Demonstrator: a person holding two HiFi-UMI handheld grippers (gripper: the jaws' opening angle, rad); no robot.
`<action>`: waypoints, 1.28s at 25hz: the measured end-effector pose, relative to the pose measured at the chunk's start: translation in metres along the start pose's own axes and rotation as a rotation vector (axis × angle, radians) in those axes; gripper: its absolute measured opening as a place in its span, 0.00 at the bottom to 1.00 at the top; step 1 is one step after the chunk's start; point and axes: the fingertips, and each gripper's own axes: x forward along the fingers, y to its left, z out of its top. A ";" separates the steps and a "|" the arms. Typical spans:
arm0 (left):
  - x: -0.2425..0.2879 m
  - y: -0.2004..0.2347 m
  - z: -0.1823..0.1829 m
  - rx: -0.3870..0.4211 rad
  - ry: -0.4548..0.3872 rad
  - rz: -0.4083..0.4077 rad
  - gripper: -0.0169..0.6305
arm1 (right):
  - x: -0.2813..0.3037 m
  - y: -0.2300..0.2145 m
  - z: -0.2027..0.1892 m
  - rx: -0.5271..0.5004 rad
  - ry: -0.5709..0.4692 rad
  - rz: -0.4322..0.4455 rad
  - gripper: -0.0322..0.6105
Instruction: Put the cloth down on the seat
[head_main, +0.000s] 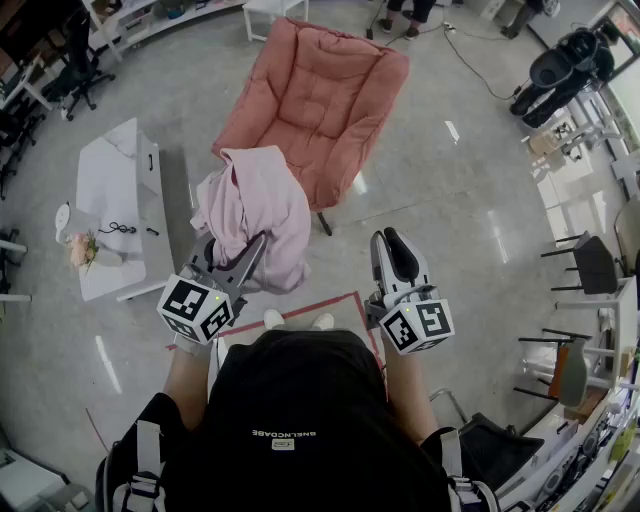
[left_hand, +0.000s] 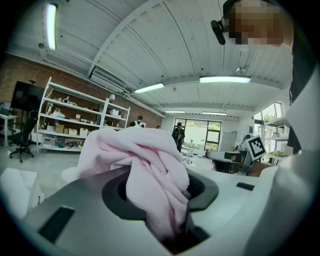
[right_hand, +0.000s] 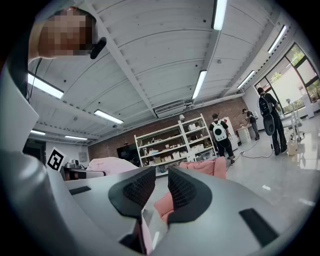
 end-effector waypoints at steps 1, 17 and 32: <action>0.003 -0.004 0.000 0.002 0.002 -0.002 0.29 | -0.002 -0.003 0.001 0.002 -0.002 0.000 0.20; 0.075 -0.103 -0.009 0.035 0.024 -0.044 0.30 | -0.076 -0.088 0.010 0.052 -0.045 -0.050 0.20; 0.141 -0.090 -0.005 0.013 0.029 -0.102 0.30 | -0.054 -0.143 0.009 0.072 -0.013 -0.131 0.20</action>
